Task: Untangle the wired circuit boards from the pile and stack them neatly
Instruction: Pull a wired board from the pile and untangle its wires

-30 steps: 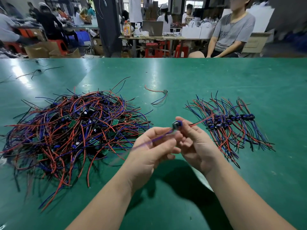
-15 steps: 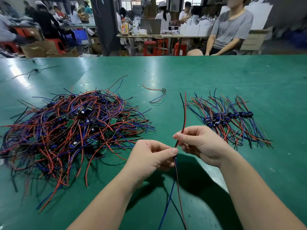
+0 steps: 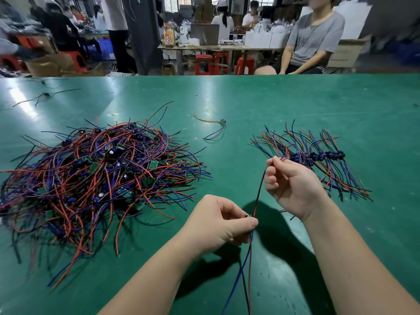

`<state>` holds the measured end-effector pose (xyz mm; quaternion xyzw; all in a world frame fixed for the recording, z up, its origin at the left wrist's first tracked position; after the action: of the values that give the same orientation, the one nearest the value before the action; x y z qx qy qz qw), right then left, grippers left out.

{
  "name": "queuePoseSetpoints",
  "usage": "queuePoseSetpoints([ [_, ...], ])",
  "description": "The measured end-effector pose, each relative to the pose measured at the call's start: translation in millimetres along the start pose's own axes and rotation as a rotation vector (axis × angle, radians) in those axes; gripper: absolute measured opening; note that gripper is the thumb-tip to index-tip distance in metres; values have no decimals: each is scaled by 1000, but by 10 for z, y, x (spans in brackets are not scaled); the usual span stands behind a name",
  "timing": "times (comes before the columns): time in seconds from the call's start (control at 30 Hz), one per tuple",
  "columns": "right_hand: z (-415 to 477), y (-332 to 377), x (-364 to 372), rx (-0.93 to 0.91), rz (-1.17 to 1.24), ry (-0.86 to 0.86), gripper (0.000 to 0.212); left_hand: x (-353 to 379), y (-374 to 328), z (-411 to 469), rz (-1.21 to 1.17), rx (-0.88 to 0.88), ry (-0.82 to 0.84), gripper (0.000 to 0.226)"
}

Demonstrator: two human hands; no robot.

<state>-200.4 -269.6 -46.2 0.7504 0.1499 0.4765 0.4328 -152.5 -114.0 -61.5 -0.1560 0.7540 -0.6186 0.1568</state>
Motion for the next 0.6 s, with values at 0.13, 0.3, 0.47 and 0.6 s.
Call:
queuePoseSetpoints([
  [0.13,33,-62,58,-57,117,7,23,-24,-43,-4,9,28,-13,15],
  [0.3,33,-21,-16,-122,48,-98,16,-60,-4,-25,20,4,-15,18],
  [0.47,41,79,-123,-232,104,-159,25,-109,-9,-17,9,28,-55,18],
  [0.6,61,120,-164,-304,276,-118,16,-162,0,-22,30,32,-68,16],
])
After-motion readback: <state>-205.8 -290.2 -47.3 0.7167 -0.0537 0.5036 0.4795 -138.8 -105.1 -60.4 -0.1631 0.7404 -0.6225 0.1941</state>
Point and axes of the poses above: each hand's wrist, its own z-axis towards the middle knuckle, its own x-axis out of the palm, y = z × x, the point moved 6 cm from there along z, towards the middle knuckle, and after that the axes turned 5 degrees about y, right-handed, at the moved point
